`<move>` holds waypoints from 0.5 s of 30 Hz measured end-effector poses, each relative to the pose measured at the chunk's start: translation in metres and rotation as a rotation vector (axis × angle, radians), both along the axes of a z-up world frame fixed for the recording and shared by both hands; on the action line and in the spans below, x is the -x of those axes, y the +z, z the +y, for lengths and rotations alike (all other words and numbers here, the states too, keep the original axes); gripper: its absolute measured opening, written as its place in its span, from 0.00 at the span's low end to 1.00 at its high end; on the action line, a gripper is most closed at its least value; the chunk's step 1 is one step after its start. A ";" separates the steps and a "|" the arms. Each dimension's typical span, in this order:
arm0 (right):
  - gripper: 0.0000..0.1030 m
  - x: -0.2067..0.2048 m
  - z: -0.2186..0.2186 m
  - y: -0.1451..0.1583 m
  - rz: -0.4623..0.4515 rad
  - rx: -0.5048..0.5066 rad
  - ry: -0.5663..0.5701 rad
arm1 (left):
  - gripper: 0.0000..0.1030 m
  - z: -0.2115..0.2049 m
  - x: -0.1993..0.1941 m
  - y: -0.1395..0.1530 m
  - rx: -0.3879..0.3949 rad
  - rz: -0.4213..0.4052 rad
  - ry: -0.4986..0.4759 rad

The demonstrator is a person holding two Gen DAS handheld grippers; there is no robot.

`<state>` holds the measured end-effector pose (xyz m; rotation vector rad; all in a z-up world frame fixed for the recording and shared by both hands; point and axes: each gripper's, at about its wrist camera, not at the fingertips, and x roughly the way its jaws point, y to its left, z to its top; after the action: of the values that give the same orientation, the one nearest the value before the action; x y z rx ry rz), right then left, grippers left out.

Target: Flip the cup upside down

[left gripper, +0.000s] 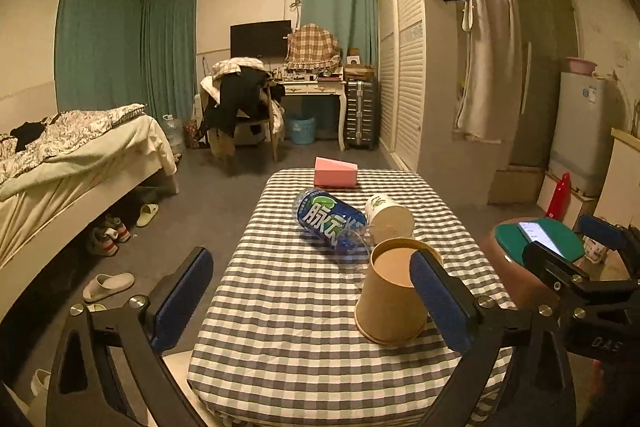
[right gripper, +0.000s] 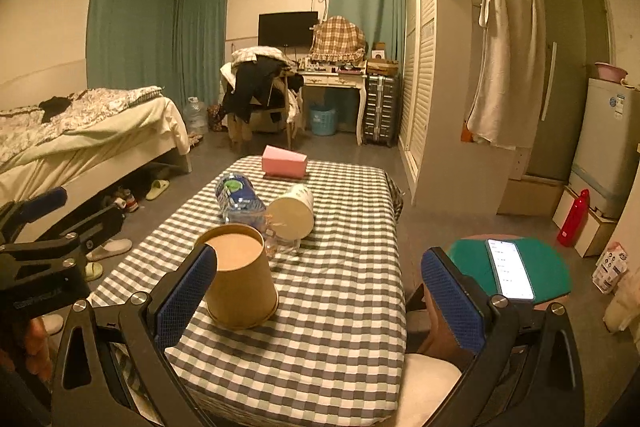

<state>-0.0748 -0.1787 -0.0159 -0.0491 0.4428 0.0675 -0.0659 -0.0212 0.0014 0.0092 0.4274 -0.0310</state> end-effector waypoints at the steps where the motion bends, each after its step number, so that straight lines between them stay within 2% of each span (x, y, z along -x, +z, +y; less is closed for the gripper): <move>1: 1.00 -0.001 0.000 -0.002 0.003 0.001 -0.004 | 1.00 0.001 0.000 -0.001 0.004 0.000 0.003; 15: 1.00 -0.004 -0.006 -0.003 0.013 -0.006 -0.046 | 1.00 0.008 -0.003 -0.004 0.017 0.019 0.048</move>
<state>-0.0707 -0.1843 -0.0190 -0.0325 0.4564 0.0237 -0.0629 -0.0132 -0.0023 -0.0182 0.4458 0.0127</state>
